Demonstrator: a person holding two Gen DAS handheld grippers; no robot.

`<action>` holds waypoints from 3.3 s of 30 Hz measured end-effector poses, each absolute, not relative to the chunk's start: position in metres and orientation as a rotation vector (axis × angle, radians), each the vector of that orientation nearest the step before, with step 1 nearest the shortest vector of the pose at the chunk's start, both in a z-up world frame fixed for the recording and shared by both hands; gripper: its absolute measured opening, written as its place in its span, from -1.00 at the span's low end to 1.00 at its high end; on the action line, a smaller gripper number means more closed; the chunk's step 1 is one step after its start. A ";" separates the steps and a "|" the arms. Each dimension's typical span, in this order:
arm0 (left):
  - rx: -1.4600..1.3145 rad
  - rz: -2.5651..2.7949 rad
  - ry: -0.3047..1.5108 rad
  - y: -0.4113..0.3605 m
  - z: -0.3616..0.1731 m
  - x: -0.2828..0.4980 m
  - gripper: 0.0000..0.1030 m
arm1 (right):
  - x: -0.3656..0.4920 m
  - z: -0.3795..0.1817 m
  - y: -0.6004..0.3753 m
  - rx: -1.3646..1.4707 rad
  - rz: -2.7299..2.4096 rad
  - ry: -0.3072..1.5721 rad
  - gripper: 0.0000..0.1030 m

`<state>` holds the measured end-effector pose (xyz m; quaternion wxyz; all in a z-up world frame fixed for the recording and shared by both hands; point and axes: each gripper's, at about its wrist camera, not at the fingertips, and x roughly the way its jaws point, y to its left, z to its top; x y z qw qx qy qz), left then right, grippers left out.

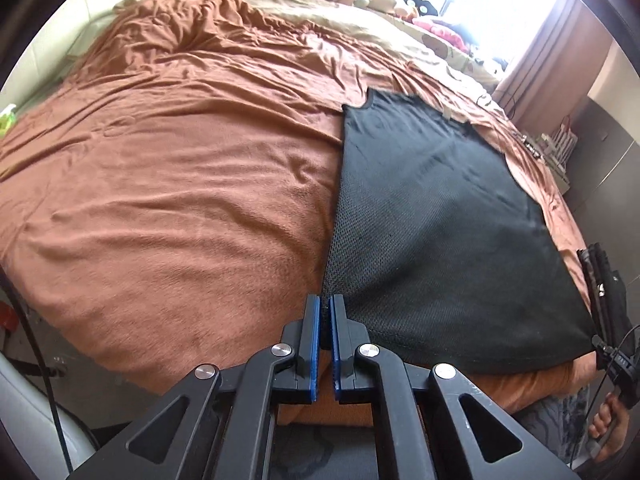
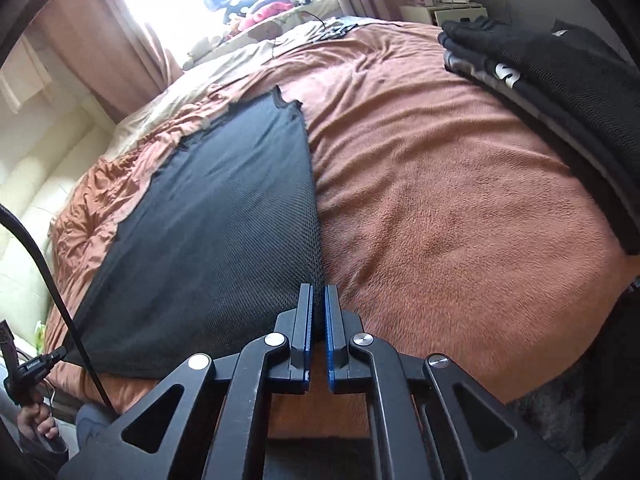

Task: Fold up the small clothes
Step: 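Close the left gripper on one hem corner while the right gripper closes on the other, then lift the hem with both grippers and carry it over toward the collar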

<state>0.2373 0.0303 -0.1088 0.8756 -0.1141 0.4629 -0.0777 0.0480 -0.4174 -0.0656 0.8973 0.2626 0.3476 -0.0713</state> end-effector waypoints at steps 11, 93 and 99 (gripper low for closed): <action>-0.275 -0.164 0.901 0.057 -0.092 0.185 -0.91 | -0.007 -0.041 -0.397 0.496 -0.100 0.656 -0.97; -0.168 -0.134 0.851 0.024 -0.038 0.358 -0.91 | 0.153 0.000 -0.418 0.391 -0.087 0.651 -0.97; -0.159 -0.125 0.897 0.017 -0.055 0.400 -0.91 | 0.199 -0.009 -0.421 0.377 -0.098 0.695 -0.97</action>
